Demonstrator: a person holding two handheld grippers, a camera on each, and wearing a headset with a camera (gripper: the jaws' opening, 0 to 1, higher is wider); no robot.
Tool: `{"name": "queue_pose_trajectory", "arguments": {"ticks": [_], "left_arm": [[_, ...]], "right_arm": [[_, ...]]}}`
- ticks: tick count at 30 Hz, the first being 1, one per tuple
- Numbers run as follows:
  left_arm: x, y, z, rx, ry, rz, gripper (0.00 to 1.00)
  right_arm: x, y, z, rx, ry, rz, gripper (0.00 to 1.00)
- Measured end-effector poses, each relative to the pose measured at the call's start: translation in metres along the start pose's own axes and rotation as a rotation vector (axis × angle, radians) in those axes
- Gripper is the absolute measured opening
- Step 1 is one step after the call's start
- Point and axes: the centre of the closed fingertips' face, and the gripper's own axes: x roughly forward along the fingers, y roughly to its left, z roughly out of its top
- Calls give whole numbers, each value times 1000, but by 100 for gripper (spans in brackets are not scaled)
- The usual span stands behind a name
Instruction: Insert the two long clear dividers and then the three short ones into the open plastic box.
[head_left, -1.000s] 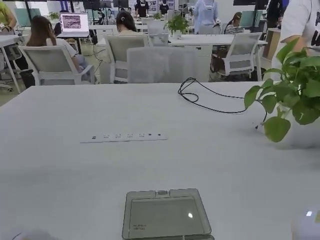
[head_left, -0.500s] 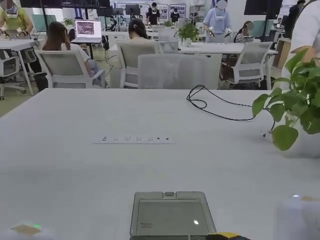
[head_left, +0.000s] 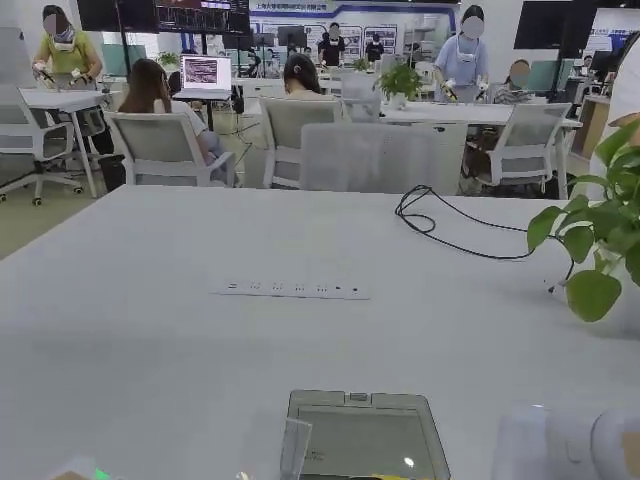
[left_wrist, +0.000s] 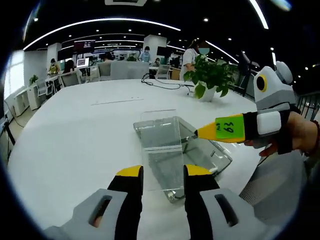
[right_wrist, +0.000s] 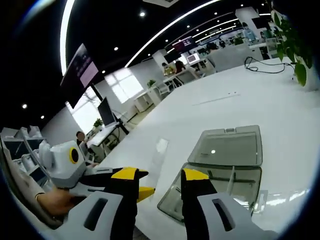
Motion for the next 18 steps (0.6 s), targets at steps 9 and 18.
{"name": "queue_pose_trajectory", "arguments": {"ticks": [9,18], "left_arm": [[-2,-21,3,-88,-21,-83,30],[-5,-33,9,-132,-35,-130,30]], "right_arm": [[5,7,-5,10,-16,30,24],[5,8,-9,34,-4,33,16]]}}
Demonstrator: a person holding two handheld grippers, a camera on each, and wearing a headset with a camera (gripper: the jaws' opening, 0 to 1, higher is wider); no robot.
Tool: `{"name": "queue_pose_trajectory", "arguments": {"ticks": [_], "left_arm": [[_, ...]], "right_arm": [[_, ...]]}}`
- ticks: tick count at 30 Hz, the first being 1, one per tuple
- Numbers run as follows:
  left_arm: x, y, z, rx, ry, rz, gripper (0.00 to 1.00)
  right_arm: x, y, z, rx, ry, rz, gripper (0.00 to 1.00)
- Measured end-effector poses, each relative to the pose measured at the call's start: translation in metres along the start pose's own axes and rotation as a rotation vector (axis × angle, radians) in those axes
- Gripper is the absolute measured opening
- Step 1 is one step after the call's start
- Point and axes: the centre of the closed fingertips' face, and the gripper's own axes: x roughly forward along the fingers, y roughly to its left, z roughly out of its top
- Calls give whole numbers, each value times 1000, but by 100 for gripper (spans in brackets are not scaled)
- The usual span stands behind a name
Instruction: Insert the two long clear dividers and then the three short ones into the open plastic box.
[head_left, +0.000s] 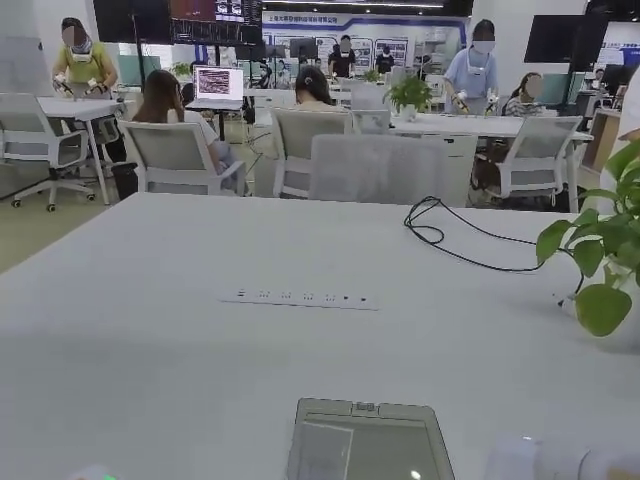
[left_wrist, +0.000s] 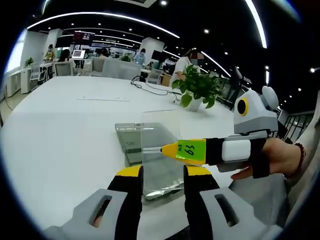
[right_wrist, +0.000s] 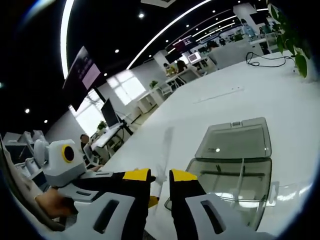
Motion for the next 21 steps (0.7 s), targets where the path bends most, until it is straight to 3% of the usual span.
{"name": "queue_pose_trajectory", "arguments": {"ticks": [8,21], "left_arm": [[-1,-10,-1,-63,0,-48,30],[-4,-10,-2,-145,22,-62,31]], "right_arm": [[-2,0,0,28,-9,1,8],[-3,2,-2,118,12,6,6]]}}
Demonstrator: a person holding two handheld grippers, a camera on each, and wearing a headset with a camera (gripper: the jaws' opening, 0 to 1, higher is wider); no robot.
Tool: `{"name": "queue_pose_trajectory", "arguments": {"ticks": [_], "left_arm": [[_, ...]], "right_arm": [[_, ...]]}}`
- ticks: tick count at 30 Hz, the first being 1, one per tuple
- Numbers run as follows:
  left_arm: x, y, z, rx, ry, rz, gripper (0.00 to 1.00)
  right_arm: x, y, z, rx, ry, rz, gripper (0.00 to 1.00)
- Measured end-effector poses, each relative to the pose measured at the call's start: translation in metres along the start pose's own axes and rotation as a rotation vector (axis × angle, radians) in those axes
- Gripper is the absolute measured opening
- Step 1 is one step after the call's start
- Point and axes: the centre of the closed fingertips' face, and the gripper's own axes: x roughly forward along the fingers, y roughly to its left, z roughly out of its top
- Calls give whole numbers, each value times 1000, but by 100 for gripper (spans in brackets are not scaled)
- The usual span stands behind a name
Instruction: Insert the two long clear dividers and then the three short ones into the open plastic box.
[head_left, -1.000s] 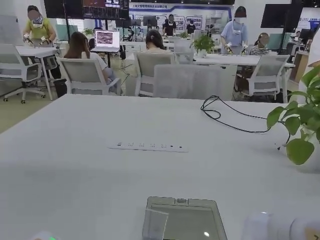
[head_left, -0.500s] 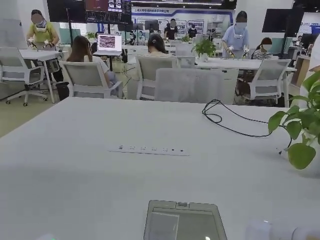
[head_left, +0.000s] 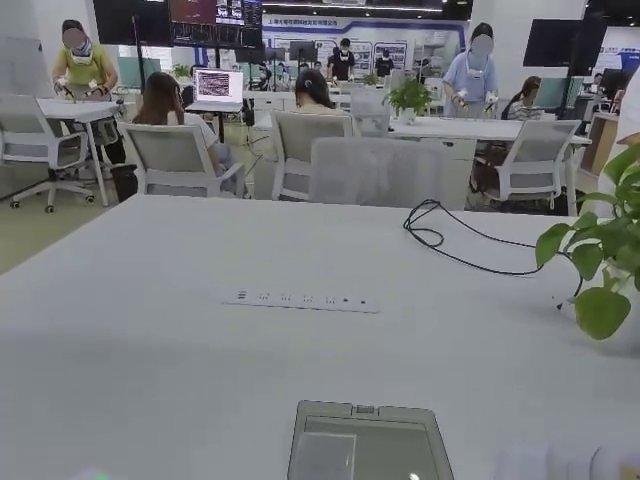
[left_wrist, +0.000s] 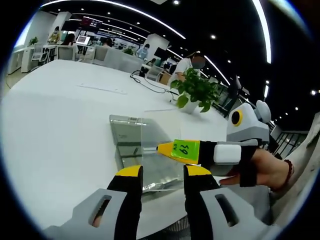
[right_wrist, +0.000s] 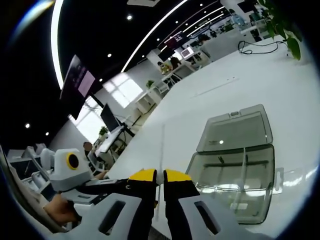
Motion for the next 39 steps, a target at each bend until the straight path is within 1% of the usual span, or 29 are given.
{"name": "queue_pose_trajectory", "arguments": {"ticks": [3,5,8,10,12,13,14,15,16,17,18,19,20,23,25,26,27,28,30,31,33,36,39], "left_arm": [[-1,-1,2,15,-7,-7,31],[-1,-2,2,32,-7,-6,35],[-3,-2,4,66,-12,-5,39],[-4,-1,3,114,-3,-2,41],[-4,1,1,200,12,9,46],[-5,3,-1,241,24,21,47],[-5,3,-2,268,32,25,50],[-5,4,-3,298,39,28,52],[-5,5,-5,338,46,36,54],[-5,6,-6,355,53,39,56],[-4,4,-8,338,52,30,58],[-4,4,-9,337,55,26,59],[-3,4,-9,336,57,22,61],[-1,4,-12,359,65,13,67],[1,4,-13,370,68,6,72],[1,3,-14,376,67,3,74],[2,4,-14,392,67,0,76],[2,4,-14,405,69,-2,78],[3,6,-14,425,73,-4,80],[4,6,-14,428,68,-12,82],[5,7,-13,432,62,-22,85],[6,8,-11,456,54,-32,89],[7,9,-10,458,49,-47,92]], "right_arm": [[-1,1,2,5,3,3,6],[-1,0,4,-10,-1,-8,6],[-2,-4,9,2,-4,-28,6],[-3,-10,10,19,10,-50,6],[-4,-14,9,56,30,-72,6],[-5,-19,8,71,46,-100,6],[-5,-20,8,68,51,-106,6],[-6,-23,7,63,66,-124,6],[-6,-25,7,74,69,-140,6],[-8,-29,3,98,103,-167,6],[-8,-30,2,111,116,-174,6],[-8,-34,1,133,128,-198,6],[-9,-37,-1,136,152,-214,6],[-11,-44,-4,160,200,-258,6],[-10,-47,-2,179,212,-272,6],[-11,-50,-3,185,235,-290,6],[-11,-52,-3,188,244,-299,6],[-12,-55,-4,202,263,-318,6],[-11,-58,-3,207,277,-330,6],[-11,-60,-4,216,300,-343,6],[-10,-62,-6,229,322,-353,6],[-9,-65,-9,232,358,-369,6],[-7,-67,-12,235,386,-380,6]]}}
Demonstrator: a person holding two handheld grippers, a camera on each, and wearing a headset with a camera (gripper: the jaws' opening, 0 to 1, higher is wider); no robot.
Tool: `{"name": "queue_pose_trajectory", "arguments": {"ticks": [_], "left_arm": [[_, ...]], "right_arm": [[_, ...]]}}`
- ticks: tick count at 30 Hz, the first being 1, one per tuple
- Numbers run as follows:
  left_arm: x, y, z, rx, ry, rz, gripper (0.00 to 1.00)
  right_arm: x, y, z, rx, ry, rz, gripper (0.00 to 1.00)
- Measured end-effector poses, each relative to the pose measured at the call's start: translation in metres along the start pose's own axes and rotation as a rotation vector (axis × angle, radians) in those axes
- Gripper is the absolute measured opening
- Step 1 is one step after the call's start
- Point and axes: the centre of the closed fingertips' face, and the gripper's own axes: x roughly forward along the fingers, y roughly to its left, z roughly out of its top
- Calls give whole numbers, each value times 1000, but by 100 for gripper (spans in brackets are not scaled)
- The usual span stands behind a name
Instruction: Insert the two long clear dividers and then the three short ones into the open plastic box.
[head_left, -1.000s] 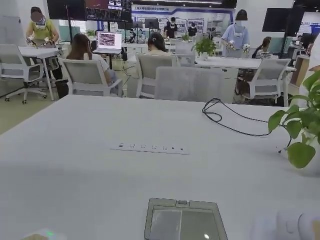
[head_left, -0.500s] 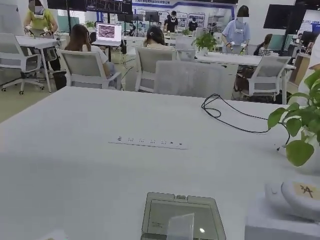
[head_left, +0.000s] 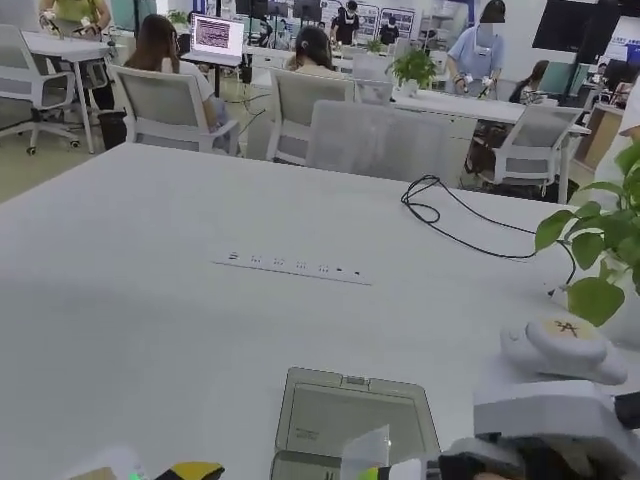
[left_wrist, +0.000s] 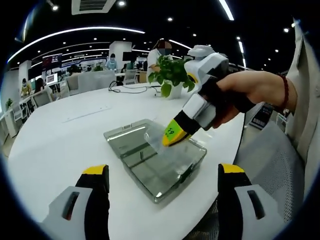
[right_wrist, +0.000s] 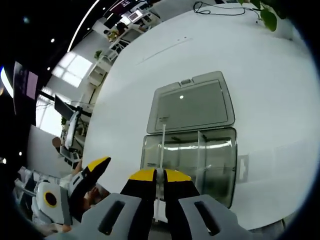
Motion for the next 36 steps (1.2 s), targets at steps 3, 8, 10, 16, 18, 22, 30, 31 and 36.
{"name": "queue_pose_trajectory", "arguments": {"ticks": [3,8,10,16,18,22,30,31,36], "left_arm": [[1,1,0,22,0,-2,96],[5,4,-4,33,12,12,100],[5,4,-4,33,10,7,100],[6,6,-5,35,16,5,100],[6,6,-4,33,13,3,100],[6,5,-5,27,13,-6,100],[7,9,-7,25,22,-5,98],[7,10,-7,21,22,-4,98],[7,13,-7,21,23,-1,97]], "right_arm": [[3,-1,-1,-4,21,-15,6],[11,-6,0,6,48,-30,6],[13,-7,-2,16,66,-32,6],[20,-10,-6,32,112,-46,6],[23,-11,-7,30,123,-49,6],[27,-10,-8,29,136,-48,6],[33,-11,-9,30,150,-55,6],[33,-11,-8,28,150,-56,6],[33,-10,-7,26,147,-61,6]]}}
